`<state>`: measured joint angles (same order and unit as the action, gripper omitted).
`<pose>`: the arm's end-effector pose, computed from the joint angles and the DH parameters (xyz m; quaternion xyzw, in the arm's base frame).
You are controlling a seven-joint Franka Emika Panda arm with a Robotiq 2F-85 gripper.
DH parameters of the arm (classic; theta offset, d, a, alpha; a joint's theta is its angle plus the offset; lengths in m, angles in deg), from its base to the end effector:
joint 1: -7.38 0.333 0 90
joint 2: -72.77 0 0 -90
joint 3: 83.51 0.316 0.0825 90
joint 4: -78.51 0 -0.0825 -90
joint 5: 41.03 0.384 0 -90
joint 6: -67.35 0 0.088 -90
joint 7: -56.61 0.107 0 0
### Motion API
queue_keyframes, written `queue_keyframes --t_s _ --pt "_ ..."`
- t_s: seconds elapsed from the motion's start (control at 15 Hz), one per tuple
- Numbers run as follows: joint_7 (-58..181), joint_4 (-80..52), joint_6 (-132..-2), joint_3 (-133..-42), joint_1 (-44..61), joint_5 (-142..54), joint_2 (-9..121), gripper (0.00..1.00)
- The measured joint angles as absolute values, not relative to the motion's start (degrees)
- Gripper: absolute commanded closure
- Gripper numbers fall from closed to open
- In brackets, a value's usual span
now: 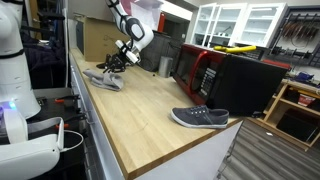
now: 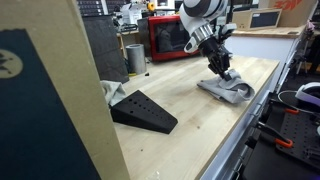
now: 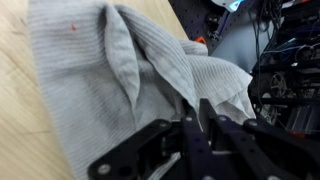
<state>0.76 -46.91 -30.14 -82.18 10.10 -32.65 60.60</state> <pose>0.4642 0.0468 0.2589 -0.8282 -0.4389 0.2783 0.2098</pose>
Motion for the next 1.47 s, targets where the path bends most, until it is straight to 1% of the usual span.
queue_keyframes --t_s 0.13,0.2,0.33,0.4,0.93,1.47 --pt "0.8 -46.8 -29.5 -82.2 9.5 -35.7 60.8 0.64" --pt "0.8 -46.8 -29.5 -82.2 9.2 -37.3 60.8 0.89" --pt "0.7 -46.9 -29.5 -82.2 8.9 -39.6 60.8 0.94" --pt "0.7 -47.0 -29.5 -82.2 8.7 -40.2 60.8 1.00" --pt "-4.4 -48.8 -28.9 -81.8 8.1 -39.8 61.8 0.99" --pt "-16.9 -53.5 -23.0 -81.3 7.9 -40.8 67.9 0.99"
